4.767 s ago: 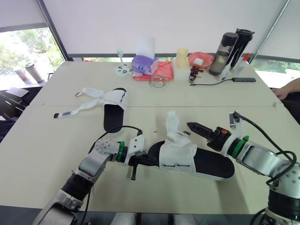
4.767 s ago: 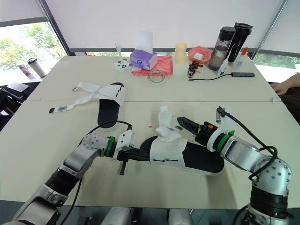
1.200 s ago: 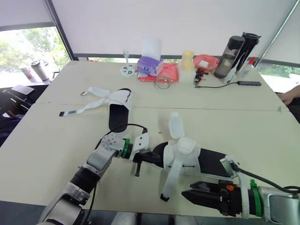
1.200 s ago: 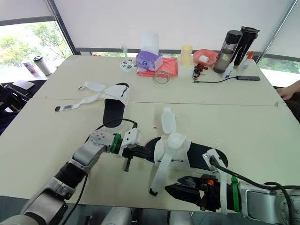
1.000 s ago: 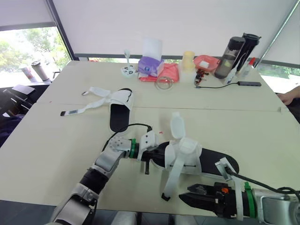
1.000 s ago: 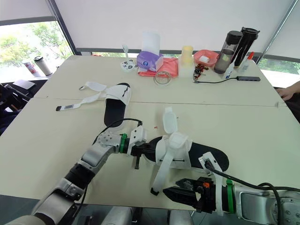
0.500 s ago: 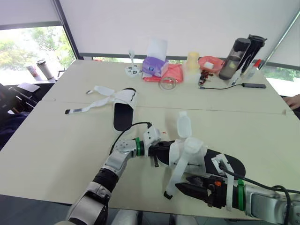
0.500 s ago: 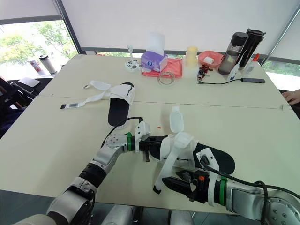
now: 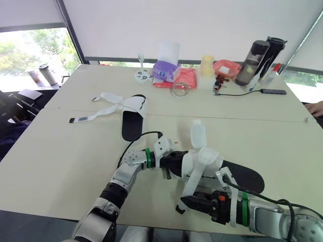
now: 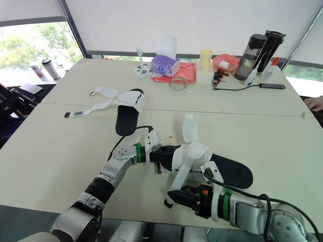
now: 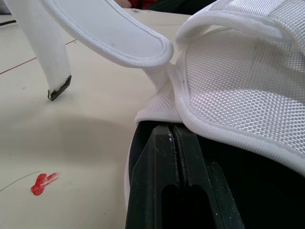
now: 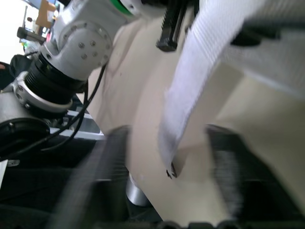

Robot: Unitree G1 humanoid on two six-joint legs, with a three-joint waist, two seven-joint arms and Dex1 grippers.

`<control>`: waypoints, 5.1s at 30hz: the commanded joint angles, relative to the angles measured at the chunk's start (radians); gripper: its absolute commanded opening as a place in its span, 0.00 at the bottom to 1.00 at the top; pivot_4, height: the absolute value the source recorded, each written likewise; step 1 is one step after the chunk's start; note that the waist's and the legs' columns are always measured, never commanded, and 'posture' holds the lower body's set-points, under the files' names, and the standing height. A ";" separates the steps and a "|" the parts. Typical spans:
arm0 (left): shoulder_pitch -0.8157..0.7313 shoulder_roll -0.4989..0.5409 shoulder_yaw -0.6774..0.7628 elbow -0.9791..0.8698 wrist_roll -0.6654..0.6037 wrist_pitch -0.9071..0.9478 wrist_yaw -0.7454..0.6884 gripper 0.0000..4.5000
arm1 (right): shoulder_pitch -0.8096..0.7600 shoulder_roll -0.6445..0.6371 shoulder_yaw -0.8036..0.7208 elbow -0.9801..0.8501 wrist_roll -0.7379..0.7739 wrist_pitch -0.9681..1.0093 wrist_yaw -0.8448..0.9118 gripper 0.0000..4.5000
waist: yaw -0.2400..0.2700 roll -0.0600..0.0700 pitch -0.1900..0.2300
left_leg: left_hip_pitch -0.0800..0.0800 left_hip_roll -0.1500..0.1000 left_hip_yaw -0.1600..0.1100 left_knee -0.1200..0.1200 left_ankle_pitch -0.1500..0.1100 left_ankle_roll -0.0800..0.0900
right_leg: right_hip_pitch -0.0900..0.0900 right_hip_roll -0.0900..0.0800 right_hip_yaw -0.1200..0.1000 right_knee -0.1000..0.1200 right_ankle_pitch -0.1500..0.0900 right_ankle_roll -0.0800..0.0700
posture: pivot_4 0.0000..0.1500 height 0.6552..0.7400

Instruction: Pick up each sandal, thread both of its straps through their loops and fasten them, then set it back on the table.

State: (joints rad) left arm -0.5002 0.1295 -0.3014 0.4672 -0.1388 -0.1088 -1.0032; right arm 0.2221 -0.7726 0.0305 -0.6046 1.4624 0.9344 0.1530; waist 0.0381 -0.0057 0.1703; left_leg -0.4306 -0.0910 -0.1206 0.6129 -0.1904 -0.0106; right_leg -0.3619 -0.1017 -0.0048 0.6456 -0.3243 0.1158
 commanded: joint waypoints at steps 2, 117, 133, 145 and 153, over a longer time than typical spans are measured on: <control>0.032 0.057 -0.029 -0.048 0.031 0.021 -0.043 0.00 | -0.015 0.028 -0.013 -0.003 -0.013 -0.008 0.017 0.00 | -0.003 0.000 0.000 | 0.000 0.000 0.000 -0.001 0.000 0.000 | -0.001 0.000 0.000 0.000 0.000 0.000 | 1.00 1.00; 0.003 0.060 -0.071 -0.056 0.062 -0.062 -0.055 0.00 | 0.187 -0.080 -0.311 -0.152 -0.510 -0.005 0.459 0.96 | 0.002 0.001 -0.001 | -0.010 0.000 0.004 0.005 0.000 0.002 | -0.008 0.000 0.001 0.002 0.005 0.007 | 1.00 1.00; -0.017 0.043 -0.061 -0.016 0.090 -0.102 0.009 0.00 | 0.006 -0.001 -0.251 0.008 -0.666 -0.111 0.473 0.96 | 0.000 0.002 -0.001 | -0.009 0.000 0.004 0.006 0.001 0.003 | -0.009 0.002 0.002 0.003 0.007 0.006 | 1.00 1.00; -0.028 0.053 -0.059 0.013 0.123 -0.139 0.039 0.00 | -0.001 0.045 -0.419 0.065 -0.333 0.057 0.436 0.96 | 0.000 0.002 -0.001 | -0.010 0.000 0.004 0.005 0.001 0.003 | -0.008 0.003 0.002 0.004 0.007 0.007 | 1.00 1.00; -0.093 0.050 -0.034 0.110 0.158 -0.220 0.128 0.00 | -0.009 0.061 -0.396 0.066 -0.264 0.082 0.400 0.84 | -0.001 0.002 -0.001 | -0.010 0.000 0.004 0.005 0.001 0.003 | -0.008 0.003 0.002 0.004 0.007 0.006 | 1.00 1.00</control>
State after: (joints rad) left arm -0.5870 0.1735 -0.3545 0.5535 -0.0043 -0.3203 -0.8981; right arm 0.2209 -0.7218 -0.3629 -0.5262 1.1650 1.0192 0.5564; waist 0.0371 -0.0036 0.1696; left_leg -0.4405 -0.0905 -0.1168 0.6182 -0.1890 -0.0076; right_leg -0.3698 -0.0988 -0.0025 0.6497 -0.3170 0.1223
